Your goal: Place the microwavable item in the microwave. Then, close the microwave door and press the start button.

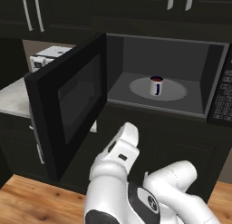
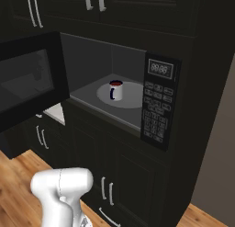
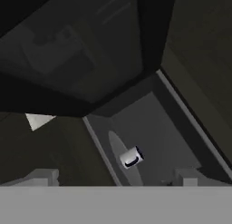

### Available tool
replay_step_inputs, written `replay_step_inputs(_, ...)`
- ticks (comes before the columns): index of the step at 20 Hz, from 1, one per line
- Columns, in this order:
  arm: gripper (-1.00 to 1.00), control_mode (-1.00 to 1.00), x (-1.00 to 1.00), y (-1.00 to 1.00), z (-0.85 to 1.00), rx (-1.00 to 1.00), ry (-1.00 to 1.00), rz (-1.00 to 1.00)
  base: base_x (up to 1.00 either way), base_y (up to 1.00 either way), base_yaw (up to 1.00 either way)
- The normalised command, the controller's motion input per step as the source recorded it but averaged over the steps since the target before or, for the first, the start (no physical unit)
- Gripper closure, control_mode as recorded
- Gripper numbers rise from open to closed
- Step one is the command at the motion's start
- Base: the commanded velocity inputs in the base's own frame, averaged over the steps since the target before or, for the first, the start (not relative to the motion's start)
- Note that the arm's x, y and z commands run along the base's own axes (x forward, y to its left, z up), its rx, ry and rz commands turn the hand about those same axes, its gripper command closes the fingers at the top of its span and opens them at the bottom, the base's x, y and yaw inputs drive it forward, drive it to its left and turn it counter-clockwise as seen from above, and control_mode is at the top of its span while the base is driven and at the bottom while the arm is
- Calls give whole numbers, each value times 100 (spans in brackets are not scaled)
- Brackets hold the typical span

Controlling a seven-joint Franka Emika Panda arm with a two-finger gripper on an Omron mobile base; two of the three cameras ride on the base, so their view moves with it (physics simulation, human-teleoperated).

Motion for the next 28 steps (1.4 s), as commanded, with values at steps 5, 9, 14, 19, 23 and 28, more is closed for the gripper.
replay_step_inputs(5,-100,-100,-12,100,0,-10,-1,14,0,0,0)
replay_step_inputs(9,-100,-100,0,100,0,-7,0,10,0,0,0)
replay_step_inputs(14,-100,-100,0,100,-17,-3,0,10,0,0,0)
replay_step_inputs(19,-100,-100,0,100,-38,-3,0,11,0,0,0)
replay_step_inputs(23,-100,-100,9,96,-45,-3,0,8,0,0,0)
replay_step_inputs(28,-100,-100,80,49,-38,0,7,1,0,0,0)
